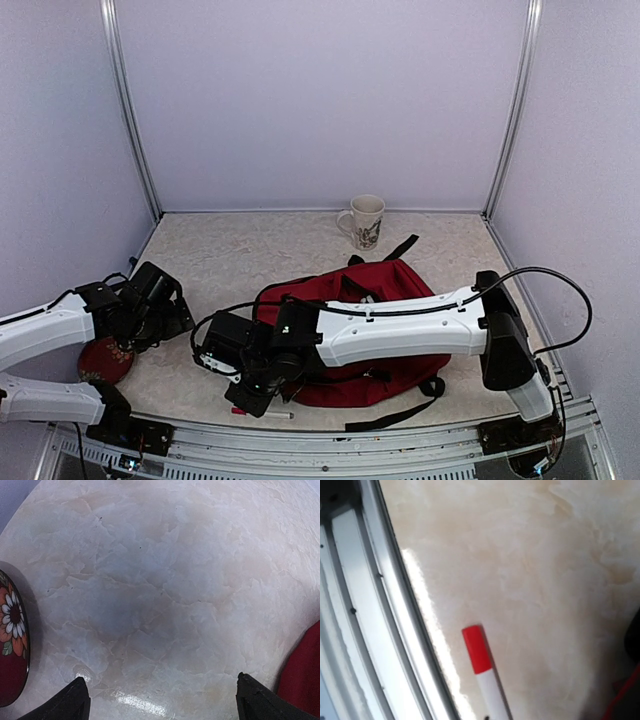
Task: Pack the student bag
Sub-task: Pick up the pen from the corner of the board.
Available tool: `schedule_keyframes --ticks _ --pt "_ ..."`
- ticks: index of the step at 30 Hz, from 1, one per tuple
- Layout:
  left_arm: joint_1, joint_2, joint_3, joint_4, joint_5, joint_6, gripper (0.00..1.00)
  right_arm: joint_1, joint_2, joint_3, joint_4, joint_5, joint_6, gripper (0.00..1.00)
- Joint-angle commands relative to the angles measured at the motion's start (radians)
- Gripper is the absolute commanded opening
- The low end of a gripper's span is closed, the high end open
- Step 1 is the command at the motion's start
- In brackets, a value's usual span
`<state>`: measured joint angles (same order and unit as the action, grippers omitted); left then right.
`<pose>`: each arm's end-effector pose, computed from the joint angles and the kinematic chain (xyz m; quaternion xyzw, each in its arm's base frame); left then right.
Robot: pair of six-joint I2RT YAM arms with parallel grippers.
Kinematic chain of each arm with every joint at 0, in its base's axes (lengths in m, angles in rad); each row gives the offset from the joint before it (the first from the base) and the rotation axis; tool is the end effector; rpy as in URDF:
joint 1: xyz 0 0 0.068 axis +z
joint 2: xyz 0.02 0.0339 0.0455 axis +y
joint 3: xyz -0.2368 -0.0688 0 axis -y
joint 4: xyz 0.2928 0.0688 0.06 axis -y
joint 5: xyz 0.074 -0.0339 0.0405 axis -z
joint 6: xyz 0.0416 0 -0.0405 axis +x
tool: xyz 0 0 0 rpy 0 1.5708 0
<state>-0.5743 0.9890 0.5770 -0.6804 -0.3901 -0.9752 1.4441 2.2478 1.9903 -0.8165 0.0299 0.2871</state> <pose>0.2050 -0.1138 0.1492 -0.2348 0.9249 -0.0280 0.2978 0.0672 0.5175 0.1799 -0.5269 0.8135 0.1778 0.1704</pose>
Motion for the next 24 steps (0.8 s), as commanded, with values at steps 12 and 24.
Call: schedule_keyframes --ticks 12,24 --pt "0.007 -0.012 0.014 0.021 0.023 0.020 0.99 0.030 0.220 0.204 -0.239 0.086 -0.013 0.47" --pt "0.007 -0.019 0.011 0.024 0.033 0.020 0.99 0.035 0.279 0.210 -0.301 0.118 -0.014 0.19"
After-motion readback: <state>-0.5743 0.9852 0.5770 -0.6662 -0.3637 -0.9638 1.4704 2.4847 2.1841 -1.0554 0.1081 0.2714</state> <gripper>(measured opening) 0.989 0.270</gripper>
